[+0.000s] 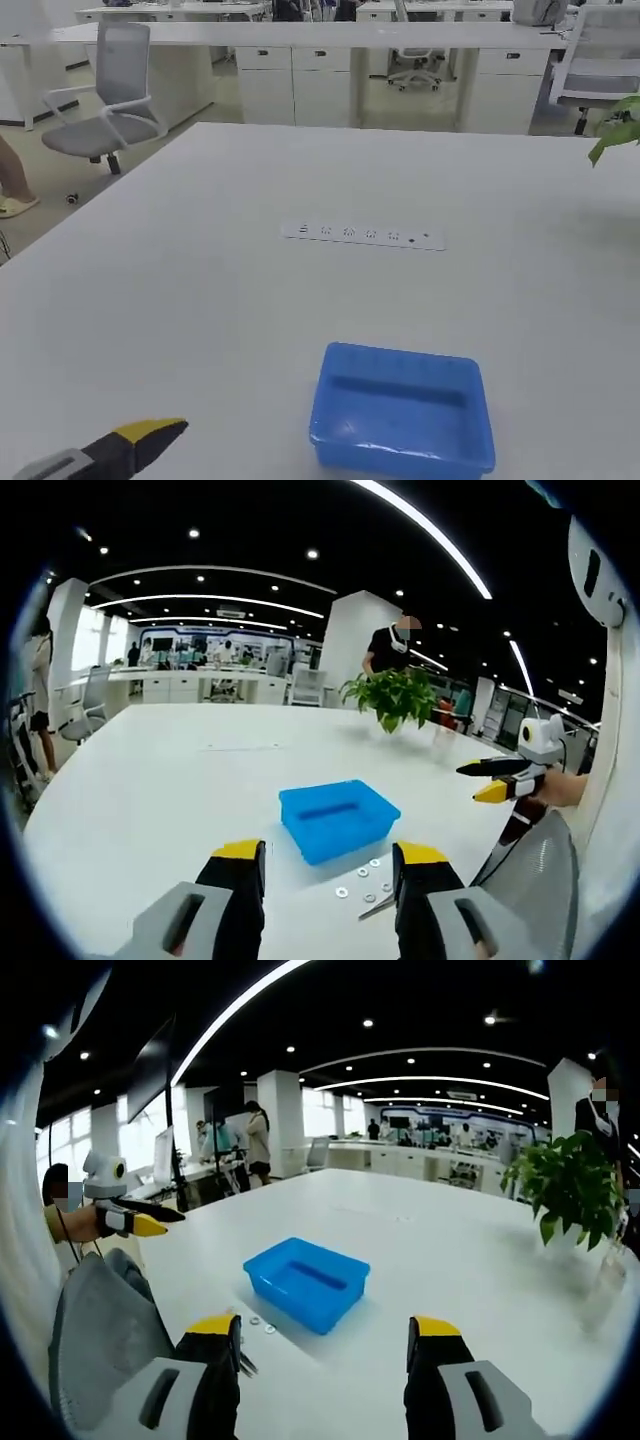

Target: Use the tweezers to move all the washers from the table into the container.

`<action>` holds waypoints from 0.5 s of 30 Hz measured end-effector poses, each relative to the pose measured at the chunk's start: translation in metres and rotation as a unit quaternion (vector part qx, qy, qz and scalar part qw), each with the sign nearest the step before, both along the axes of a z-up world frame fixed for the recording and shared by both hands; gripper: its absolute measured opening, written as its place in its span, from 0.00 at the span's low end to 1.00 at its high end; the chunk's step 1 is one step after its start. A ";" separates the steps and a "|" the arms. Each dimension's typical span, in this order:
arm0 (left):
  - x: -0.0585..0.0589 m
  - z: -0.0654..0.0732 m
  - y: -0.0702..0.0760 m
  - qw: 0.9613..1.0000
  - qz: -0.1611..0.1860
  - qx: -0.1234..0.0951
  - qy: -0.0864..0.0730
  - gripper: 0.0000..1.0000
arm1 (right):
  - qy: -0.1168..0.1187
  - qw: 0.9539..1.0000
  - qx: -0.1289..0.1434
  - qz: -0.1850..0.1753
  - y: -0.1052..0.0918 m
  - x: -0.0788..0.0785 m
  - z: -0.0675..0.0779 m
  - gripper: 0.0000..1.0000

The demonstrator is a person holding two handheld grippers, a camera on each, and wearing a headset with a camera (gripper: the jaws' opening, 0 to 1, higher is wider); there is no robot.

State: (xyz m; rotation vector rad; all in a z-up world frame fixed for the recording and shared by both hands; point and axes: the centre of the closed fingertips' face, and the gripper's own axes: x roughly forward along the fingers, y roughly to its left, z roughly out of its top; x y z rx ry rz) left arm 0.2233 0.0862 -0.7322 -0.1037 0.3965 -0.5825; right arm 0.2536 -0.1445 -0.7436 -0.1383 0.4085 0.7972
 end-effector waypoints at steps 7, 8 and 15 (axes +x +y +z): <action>-0.006 -0.021 -0.021 0.994 -0.089 -0.005 0.056 0.24 | 0.020 0.994 -0.028 0.102 0.040 -0.016 -0.020 0.31; -0.008 -0.025 -0.024 0.993 -0.102 0.003 0.063 0.23 | 0.029 0.992 -0.032 0.115 0.044 -0.020 -0.025 0.28; -0.021 -0.070 -0.050 0.962 -0.224 0.109 0.115 0.13 | 0.064 0.980 -0.061 0.179 0.059 -0.035 -0.052 0.14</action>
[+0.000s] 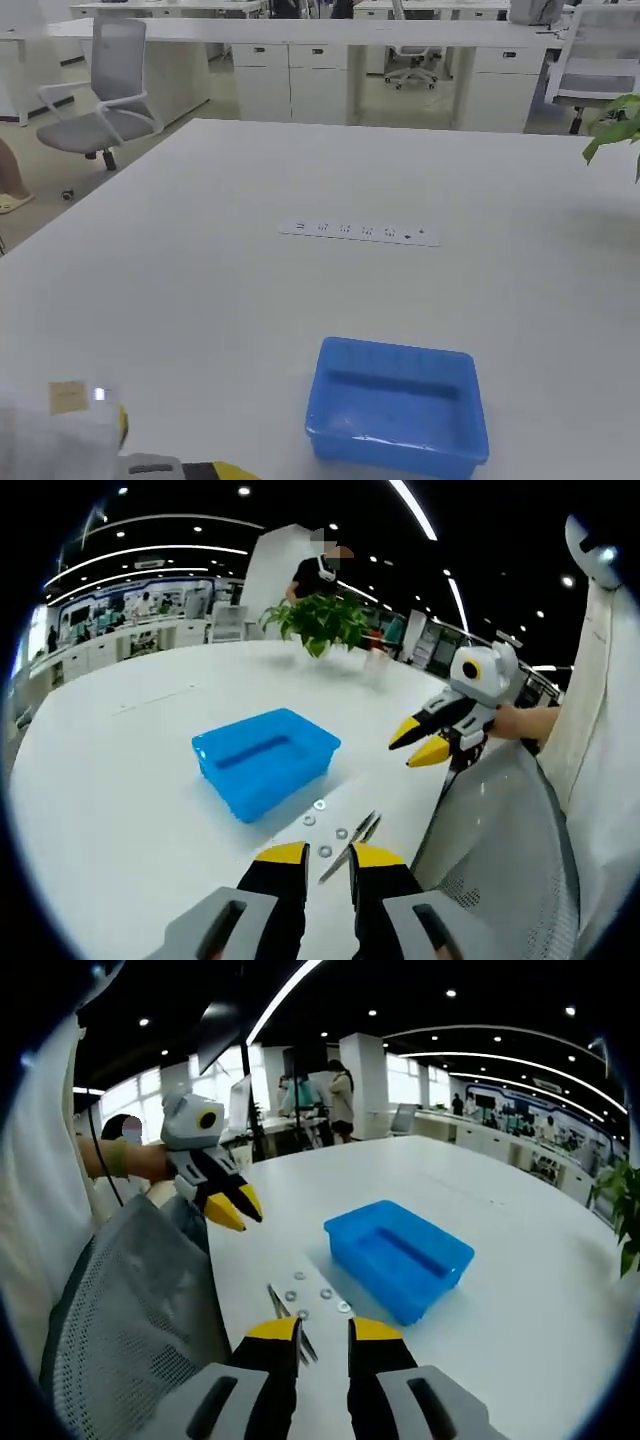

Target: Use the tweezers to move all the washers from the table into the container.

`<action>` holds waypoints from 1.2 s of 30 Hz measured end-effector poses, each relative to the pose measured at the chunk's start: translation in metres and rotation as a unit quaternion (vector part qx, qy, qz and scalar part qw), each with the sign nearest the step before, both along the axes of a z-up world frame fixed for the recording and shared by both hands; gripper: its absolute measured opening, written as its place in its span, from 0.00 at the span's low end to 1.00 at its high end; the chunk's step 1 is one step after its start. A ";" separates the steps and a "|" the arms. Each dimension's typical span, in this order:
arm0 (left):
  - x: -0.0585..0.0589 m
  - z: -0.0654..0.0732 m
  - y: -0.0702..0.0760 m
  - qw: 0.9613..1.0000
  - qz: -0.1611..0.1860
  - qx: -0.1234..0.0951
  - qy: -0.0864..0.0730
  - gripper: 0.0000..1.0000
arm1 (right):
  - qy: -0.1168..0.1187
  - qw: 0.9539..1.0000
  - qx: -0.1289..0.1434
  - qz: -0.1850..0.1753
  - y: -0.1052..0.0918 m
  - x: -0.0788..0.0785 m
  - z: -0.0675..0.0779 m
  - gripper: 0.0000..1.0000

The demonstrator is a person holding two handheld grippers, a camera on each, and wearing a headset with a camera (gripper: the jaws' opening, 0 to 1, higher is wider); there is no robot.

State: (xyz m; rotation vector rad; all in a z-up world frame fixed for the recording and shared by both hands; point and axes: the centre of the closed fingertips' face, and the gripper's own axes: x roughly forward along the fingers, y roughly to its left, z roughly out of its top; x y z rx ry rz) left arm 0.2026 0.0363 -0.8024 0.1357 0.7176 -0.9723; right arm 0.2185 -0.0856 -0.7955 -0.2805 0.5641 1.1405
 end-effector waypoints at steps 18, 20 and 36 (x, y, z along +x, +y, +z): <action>-0.002 -0.067 -0.023 0.971 -0.177 0.161 0.004 0.08 | 0.016 0.988 -0.112 0.110 0.014 -0.016 -0.053 0.12; 0.000 -0.069 -0.024 0.965 -0.195 0.178 -0.007 0.07 | 0.013 0.985 -0.122 0.117 0.016 -0.016 -0.057 0.13; 0.004 -0.081 -0.026 0.911 -0.274 0.298 -0.080 0.00 | 0.003 0.970 -0.179 0.164 0.027 -0.011 -0.078 0.11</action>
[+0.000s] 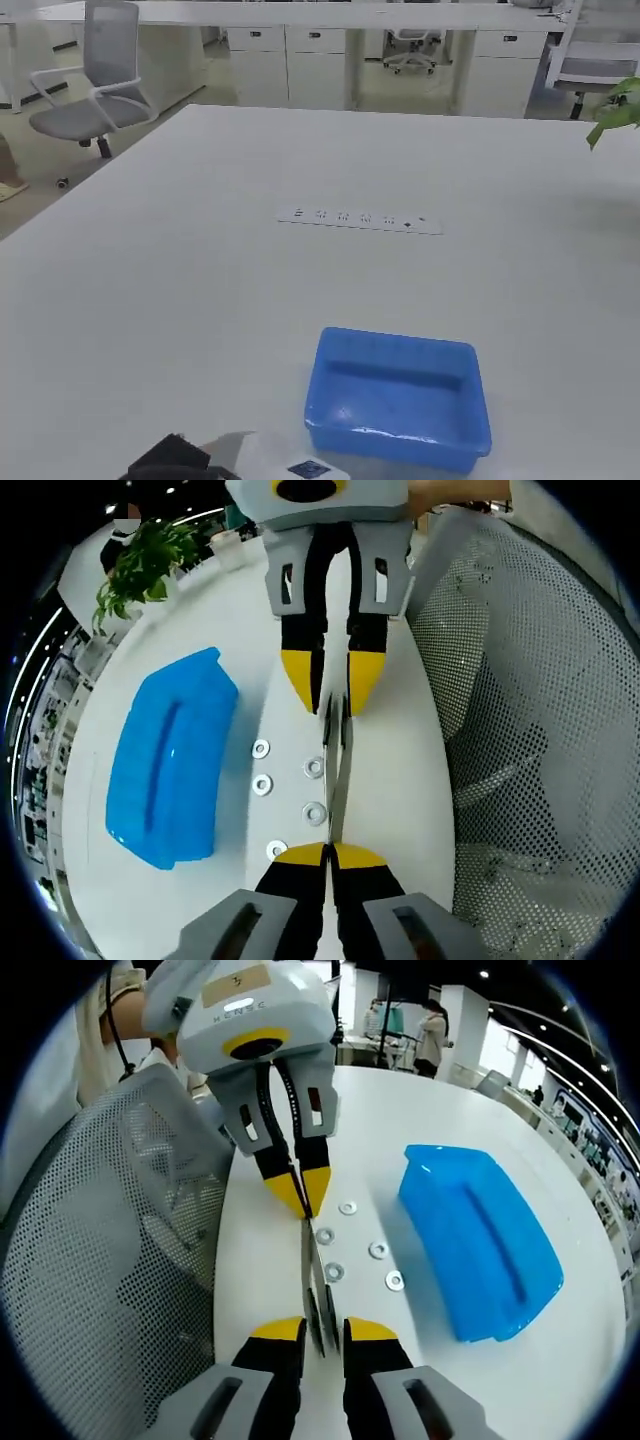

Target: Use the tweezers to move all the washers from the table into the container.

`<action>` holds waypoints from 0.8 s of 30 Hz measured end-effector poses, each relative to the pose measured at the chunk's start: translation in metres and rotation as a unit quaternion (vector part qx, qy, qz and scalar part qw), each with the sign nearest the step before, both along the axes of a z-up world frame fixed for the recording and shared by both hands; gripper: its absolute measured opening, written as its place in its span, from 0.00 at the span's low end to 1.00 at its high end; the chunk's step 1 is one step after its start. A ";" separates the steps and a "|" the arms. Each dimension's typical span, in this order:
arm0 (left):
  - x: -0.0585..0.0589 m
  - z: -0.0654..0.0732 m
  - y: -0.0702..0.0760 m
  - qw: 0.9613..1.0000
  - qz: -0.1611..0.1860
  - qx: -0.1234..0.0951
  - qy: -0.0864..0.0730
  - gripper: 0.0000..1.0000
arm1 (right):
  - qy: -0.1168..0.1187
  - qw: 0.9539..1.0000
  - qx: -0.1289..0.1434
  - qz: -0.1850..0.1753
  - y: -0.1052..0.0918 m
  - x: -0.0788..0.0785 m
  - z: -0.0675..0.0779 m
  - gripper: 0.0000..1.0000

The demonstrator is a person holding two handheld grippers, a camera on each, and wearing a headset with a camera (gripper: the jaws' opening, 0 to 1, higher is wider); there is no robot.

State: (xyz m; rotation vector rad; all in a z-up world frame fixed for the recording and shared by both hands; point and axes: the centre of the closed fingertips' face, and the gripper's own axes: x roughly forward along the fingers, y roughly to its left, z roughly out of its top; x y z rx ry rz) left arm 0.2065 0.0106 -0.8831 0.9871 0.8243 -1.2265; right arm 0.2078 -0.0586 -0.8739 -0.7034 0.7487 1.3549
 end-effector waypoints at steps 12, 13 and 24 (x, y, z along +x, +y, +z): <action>-0.012 0.015 0.001 0.998 0.029 -0.047 0.022 0.00 | -0.004 1.000 0.015 -0.001 0.001 -0.002 0.012 0.17; -0.013 0.019 0.000 0.998 0.029 -0.051 0.022 0.00 | -0.004 1.000 0.020 0.000 0.002 -0.002 0.014 0.19; -0.021 0.081 -0.018 0.995 0.002 -0.101 0.004 0.00 | -0.007 0.998 0.065 0.014 0.017 -0.006 0.030 0.21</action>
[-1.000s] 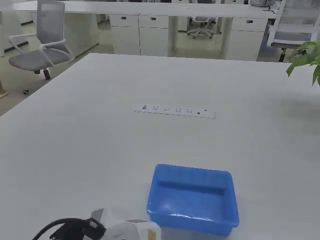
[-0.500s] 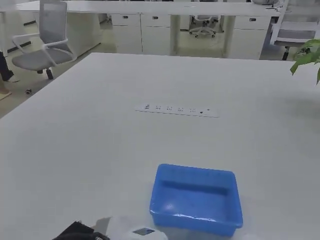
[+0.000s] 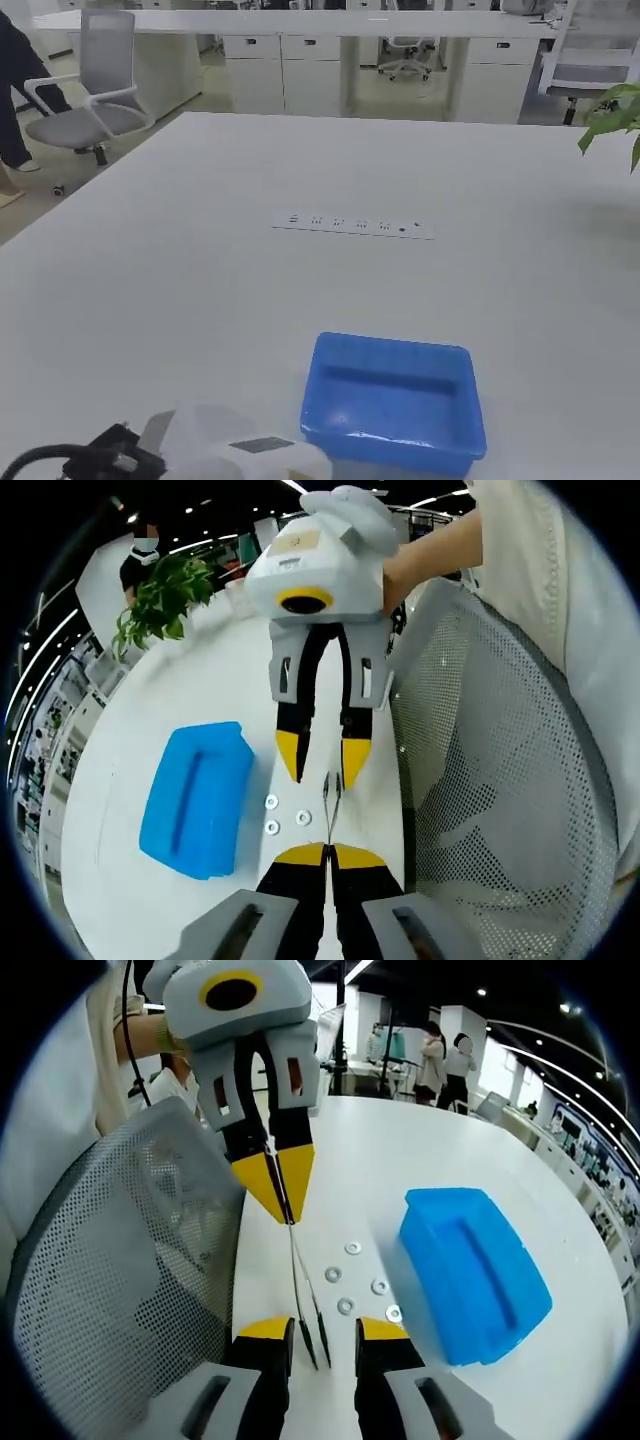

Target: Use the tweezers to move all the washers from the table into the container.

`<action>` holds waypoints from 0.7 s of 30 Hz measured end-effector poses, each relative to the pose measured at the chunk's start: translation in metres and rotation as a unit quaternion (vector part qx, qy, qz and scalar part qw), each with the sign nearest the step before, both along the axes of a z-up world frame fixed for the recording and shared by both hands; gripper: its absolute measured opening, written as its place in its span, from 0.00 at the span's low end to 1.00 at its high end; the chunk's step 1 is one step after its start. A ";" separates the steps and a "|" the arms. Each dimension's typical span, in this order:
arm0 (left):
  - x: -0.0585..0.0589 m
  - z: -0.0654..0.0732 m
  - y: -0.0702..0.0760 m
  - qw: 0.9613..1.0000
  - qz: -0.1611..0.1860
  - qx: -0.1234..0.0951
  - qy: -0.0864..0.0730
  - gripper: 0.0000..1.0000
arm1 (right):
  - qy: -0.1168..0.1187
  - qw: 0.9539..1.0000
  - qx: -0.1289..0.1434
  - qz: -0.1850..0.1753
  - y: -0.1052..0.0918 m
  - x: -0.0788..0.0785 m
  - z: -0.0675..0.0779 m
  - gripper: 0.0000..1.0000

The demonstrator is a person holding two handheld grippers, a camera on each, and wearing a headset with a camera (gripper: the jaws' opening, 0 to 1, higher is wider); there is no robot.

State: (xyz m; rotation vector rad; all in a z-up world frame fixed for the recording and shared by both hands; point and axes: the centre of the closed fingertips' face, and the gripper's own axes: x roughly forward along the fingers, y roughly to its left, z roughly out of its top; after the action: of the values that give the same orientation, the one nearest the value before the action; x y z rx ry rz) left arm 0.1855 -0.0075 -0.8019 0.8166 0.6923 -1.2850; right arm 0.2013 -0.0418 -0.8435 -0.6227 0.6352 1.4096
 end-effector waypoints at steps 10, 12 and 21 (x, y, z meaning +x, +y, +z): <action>0.002 0.025 -0.012 1.000 -0.022 -0.020 -0.002 0.00 | 0.006 1.000 0.015 0.013 0.011 0.000 0.001 0.16; 0.002 0.028 -0.013 0.999 -0.022 -0.027 0.000 0.00 | 0.009 1.000 0.018 0.015 0.013 0.000 0.001 0.15; 0.007 0.027 -0.014 0.999 -0.022 -0.044 0.013 0.00 | 0.015 0.999 0.035 0.037 0.020 -0.002 0.002 0.16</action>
State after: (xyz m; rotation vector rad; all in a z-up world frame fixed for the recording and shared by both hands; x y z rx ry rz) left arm 0.1927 -0.0216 -0.7746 0.7492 0.6363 -1.3589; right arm 0.1995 -0.0222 -0.8417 -0.5755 0.5898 1.5064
